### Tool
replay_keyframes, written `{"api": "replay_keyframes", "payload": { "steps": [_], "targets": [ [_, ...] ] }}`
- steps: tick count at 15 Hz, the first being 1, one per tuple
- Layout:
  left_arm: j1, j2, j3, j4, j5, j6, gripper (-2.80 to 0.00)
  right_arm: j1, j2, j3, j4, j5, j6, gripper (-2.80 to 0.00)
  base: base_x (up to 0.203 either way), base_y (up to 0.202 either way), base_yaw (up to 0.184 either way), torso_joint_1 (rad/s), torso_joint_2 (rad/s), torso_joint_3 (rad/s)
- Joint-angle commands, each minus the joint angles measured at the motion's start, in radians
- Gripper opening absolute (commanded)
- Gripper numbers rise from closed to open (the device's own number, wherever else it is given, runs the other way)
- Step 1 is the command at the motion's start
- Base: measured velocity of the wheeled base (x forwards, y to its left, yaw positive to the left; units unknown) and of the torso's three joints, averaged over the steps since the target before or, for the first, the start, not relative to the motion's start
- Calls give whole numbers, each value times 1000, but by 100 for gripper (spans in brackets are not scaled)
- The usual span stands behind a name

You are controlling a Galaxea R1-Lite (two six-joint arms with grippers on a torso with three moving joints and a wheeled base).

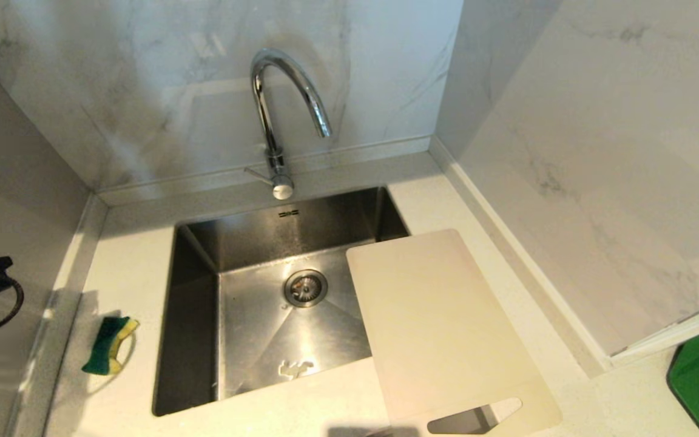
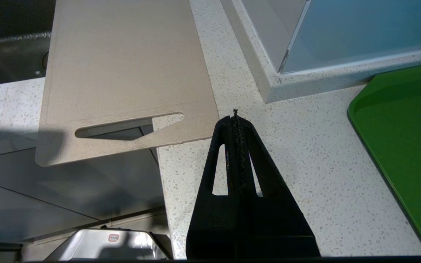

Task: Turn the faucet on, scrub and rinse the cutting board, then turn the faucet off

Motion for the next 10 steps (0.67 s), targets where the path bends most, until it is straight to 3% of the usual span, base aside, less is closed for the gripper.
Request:
{"api": "replay_keyframes", "payload": {
  "steps": [1, 5, 10],
  "targets": [
    [-8, -105, 177, -77, -26, 34, -280, 0, 1, 0, 0, 1, -1, -280, 0, 0, 0, 0, 0, 0],
    [-71, -266, 418, -160, -95, 63, -280, 0, 1, 0, 0, -1, -1, -280, 0, 0, 0, 0, 0, 0],
    [-78, -526, 610, -144, -153, 91, -280, 0, 1, 0, 0, -6, 4, -280, 0, 0, 0, 0, 0, 0]
  ]
}}
